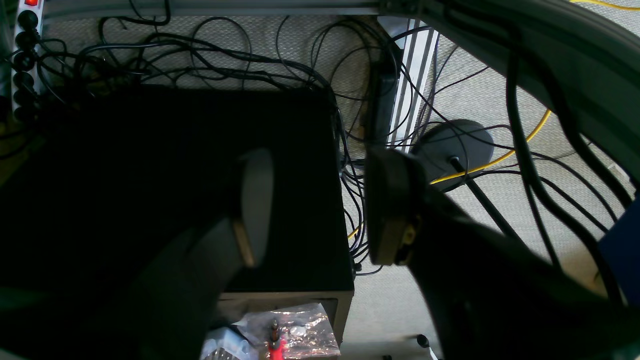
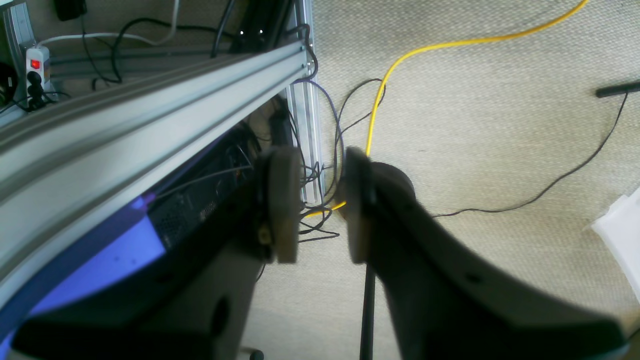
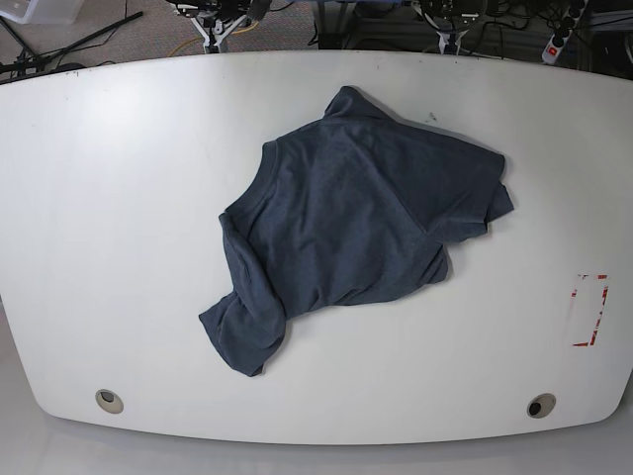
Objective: Fold the T-shirt properly
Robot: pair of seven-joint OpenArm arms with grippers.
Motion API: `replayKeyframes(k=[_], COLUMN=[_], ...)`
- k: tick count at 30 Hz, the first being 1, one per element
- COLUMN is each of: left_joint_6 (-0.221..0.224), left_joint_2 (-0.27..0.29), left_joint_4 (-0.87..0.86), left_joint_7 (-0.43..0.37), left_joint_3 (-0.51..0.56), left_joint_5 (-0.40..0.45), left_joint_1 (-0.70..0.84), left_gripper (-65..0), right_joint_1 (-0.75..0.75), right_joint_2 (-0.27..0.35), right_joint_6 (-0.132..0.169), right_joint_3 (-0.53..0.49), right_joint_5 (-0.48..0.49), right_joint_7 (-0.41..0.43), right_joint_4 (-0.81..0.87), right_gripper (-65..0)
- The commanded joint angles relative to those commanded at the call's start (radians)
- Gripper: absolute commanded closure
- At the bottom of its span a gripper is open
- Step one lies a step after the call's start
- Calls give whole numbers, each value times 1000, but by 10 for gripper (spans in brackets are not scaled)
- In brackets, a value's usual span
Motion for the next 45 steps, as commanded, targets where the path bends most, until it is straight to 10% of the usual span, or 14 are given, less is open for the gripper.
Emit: replayKeyframes(k=[25,45], left_joint_6=[-3,-6], left_joint_2=[23,76], left_joint_4=[27,712], left_joint_7=[-55,-72], left_joint_3=[-12,-13], left_joint_5=[-3,-3], left_joint_1=[68,511], left_gripper=[-272,-269], right_joint_1=[-54,-412], right_joint_2=[-21,-78], right_joint_6=[3,12], right_joint_3=[0,-1], right_joint_5=[9,13], right_joint_7=[55,19], right_joint_4=[75,561], right_gripper=[-136,-136])
